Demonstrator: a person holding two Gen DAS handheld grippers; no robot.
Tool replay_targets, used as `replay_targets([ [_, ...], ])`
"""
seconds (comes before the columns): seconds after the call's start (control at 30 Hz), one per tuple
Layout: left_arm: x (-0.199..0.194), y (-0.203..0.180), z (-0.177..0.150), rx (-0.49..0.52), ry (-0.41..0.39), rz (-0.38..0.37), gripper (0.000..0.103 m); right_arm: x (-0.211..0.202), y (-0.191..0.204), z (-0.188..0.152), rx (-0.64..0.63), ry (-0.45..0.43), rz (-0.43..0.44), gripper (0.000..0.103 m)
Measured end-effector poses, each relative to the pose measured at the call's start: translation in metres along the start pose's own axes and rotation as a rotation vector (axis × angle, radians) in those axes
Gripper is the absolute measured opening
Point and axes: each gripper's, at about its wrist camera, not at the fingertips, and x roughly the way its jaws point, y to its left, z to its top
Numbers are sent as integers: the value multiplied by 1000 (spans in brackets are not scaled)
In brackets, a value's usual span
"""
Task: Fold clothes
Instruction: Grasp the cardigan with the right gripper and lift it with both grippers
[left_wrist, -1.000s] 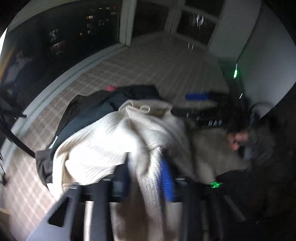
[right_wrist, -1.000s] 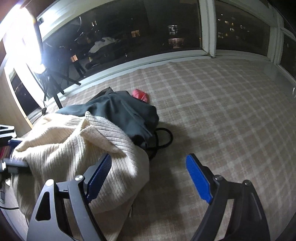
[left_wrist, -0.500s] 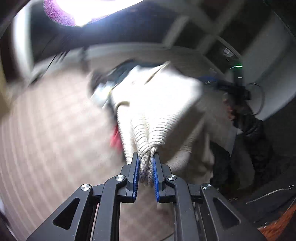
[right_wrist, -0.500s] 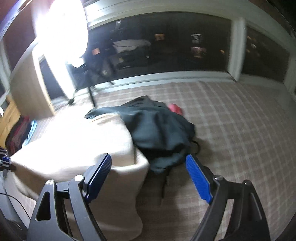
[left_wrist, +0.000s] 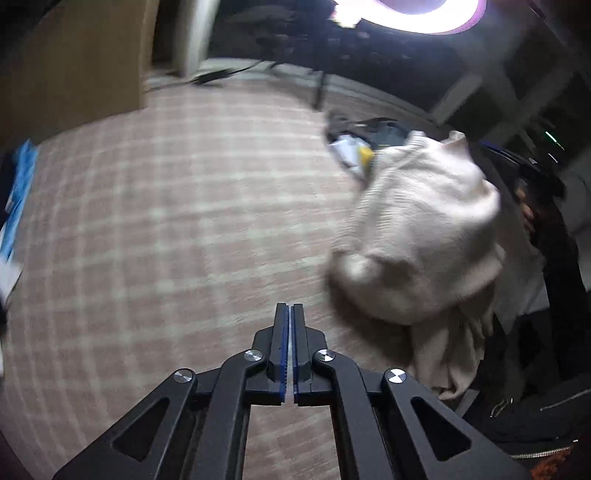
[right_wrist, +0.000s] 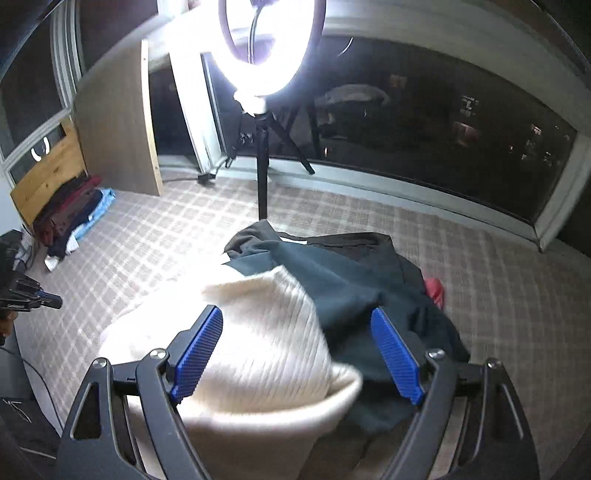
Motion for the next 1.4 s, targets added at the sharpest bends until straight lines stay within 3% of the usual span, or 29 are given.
replay_targets([
  [0.07,10,-18,11,71,4,-37,31,15,-3,5,-36,49,14,82],
  [0.1,18,-24,16,105,5,-43,52,23,-4,5,-58,75,26,82],
  [0.13,25,-31,21,139,6,-49,57,30,-6,6,-78,100,37,82],
  [0.23,54,-47,38,198,37,-71,57,44,-14,3,-85,143,66,82],
  [0.43,90,-53,47,220,117,-155,58,58,-31,3,-32,176,213,83],
  [0.5,100,-55,47,223,138,-172,54,63,-29,2,-48,184,259,83],
  [0.6,110,-61,47,227,157,-221,9,69,-19,1,-87,190,313,83],
  [0.67,108,-62,47,217,148,-222,9,69,-16,0,-109,181,319,82],
  [0.73,99,-61,47,207,125,-205,9,66,-12,-1,-130,167,314,55],
  [0.77,91,-60,46,199,105,-198,9,61,-13,-1,-122,156,315,33],
  [0.83,72,-57,44,189,59,-190,8,49,-14,-1,-107,133,315,32],
  [0.93,36,-51,37,181,-17,-181,8,15,-2,-3,-105,64,281,13],
  [1.17,-59,-51,37,227,-227,-151,8,-69,29,-7,-95,-104,190,9],
  [1.4,-161,-52,61,314,-441,-113,7,-197,80,11,-35,-365,68,8],
])
